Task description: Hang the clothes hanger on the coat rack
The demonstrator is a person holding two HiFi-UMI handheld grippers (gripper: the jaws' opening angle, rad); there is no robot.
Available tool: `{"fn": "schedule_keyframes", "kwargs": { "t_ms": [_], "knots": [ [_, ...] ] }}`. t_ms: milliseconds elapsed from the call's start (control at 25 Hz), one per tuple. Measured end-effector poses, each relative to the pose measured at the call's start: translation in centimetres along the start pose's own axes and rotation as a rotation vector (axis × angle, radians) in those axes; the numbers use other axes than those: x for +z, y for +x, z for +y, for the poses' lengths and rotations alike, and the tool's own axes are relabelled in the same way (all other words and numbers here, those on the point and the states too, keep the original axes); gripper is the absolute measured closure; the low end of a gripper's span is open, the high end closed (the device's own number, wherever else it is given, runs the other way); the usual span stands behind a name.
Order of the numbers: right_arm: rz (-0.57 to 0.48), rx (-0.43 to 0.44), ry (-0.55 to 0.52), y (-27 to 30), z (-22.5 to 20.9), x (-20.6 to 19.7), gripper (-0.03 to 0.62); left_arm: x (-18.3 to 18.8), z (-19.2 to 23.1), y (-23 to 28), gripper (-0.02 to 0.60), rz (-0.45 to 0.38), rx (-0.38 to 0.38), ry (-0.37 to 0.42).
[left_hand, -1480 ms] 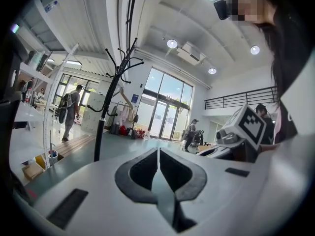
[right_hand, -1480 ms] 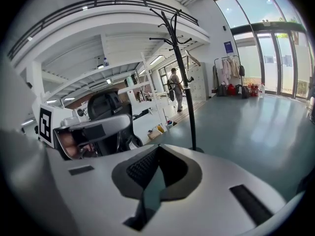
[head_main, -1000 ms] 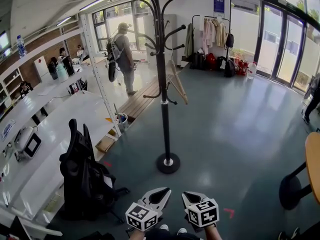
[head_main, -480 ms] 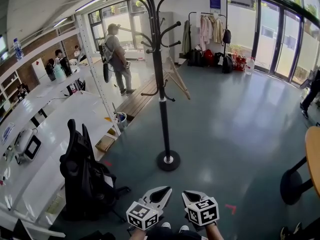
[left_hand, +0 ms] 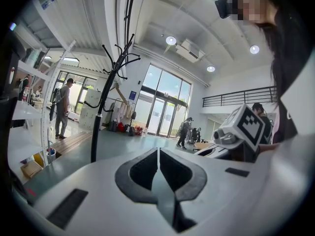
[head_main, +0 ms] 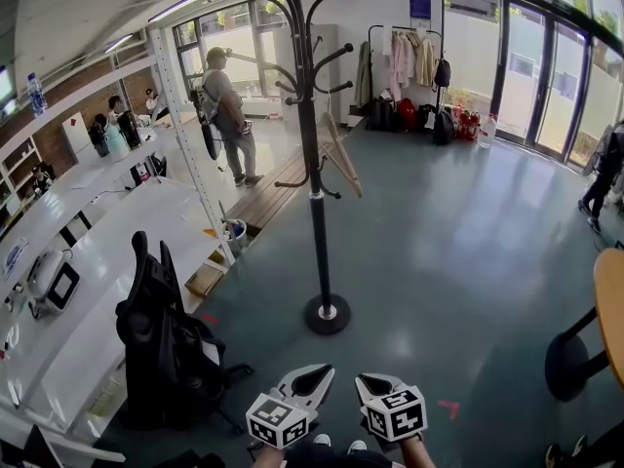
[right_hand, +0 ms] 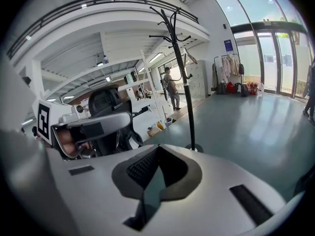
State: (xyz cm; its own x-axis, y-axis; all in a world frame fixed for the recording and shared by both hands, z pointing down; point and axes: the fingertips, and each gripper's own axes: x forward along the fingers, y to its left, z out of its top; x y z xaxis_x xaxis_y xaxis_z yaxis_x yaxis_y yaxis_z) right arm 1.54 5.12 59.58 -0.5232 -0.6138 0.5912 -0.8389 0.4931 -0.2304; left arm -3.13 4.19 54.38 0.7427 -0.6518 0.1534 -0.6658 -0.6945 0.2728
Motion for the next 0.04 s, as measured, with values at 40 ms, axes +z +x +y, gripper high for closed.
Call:
{"fn": "schedule_keyframes", "kwargs": {
  "t_ms": [40],
  "knots": [
    [0.001, 0.000, 0.000, -0.01, -0.05, -0.03, 0.583, -0.03, -0.03, 0.03, 0.581, 0.001, 0.000, 0.000]
  ]
}}
